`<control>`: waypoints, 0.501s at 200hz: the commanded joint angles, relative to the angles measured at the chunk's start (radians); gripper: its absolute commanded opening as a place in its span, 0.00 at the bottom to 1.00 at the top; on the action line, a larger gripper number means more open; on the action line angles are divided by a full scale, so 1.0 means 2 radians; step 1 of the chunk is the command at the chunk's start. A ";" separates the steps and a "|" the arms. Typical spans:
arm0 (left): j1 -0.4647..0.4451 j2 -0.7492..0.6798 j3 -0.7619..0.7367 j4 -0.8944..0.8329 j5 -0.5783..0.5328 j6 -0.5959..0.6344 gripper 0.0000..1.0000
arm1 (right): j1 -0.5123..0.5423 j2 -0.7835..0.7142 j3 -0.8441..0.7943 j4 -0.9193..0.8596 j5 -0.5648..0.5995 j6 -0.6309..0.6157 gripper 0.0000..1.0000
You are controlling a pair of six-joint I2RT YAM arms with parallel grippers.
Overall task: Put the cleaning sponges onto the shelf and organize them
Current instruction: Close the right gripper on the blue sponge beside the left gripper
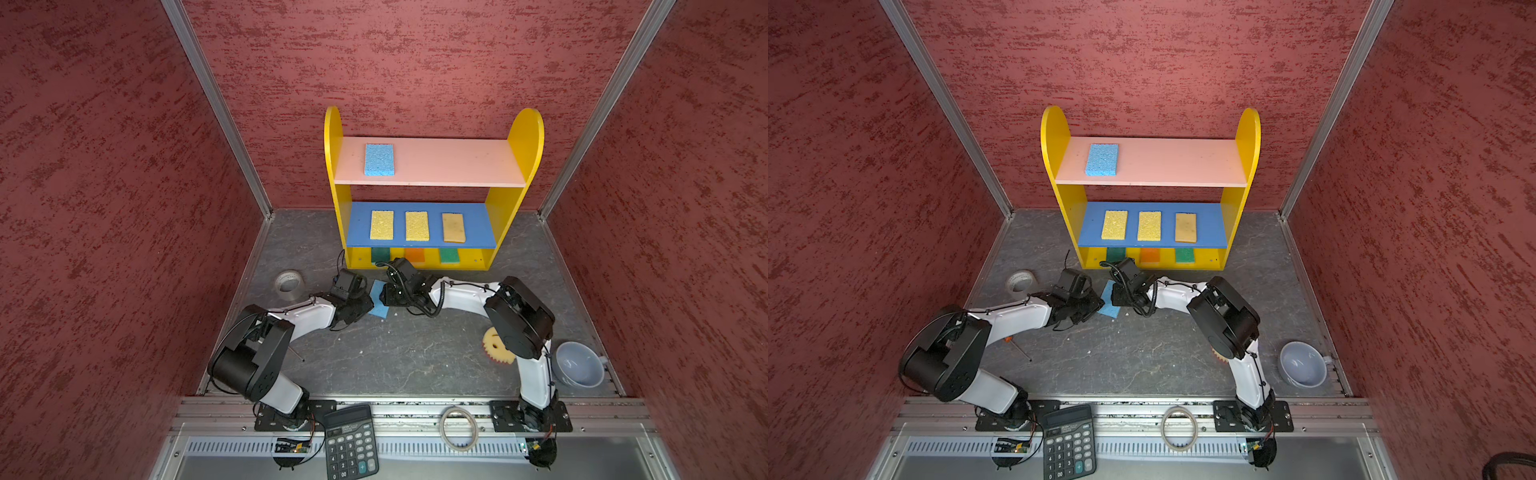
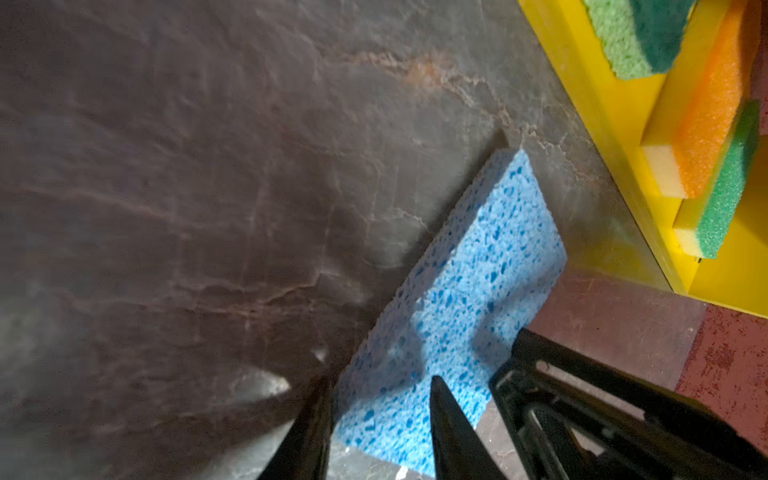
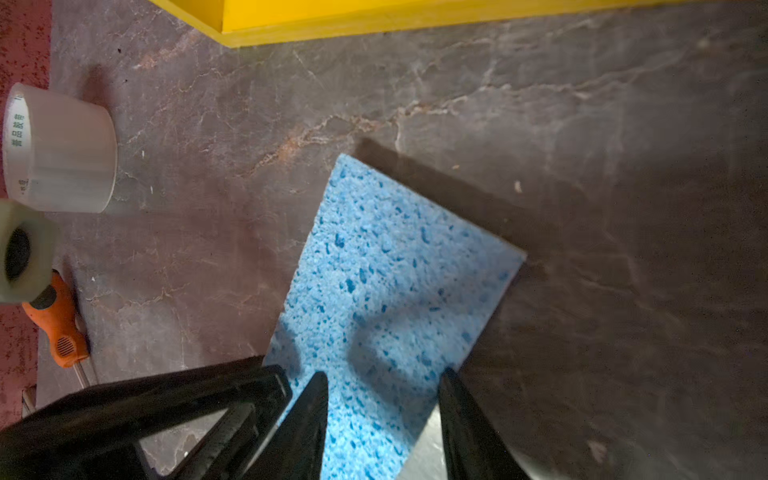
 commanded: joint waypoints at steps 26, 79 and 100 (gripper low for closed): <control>-0.041 0.013 -0.009 0.017 0.018 -0.027 0.39 | -0.011 -0.026 -0.012 -0.020 0.046 -0.003 0.58; -0.053 0.023 0.013 0.014 0.022 -0.028 0.39 | -0.012 -0.031 -0.043 0.007 0.006 -0.004 0.39; -0.057 0.028 0.022 0.011 0.021 -0.029 0.39 | -0.012 -0.026 -0.054 0.021 -0.003 0.004 0.30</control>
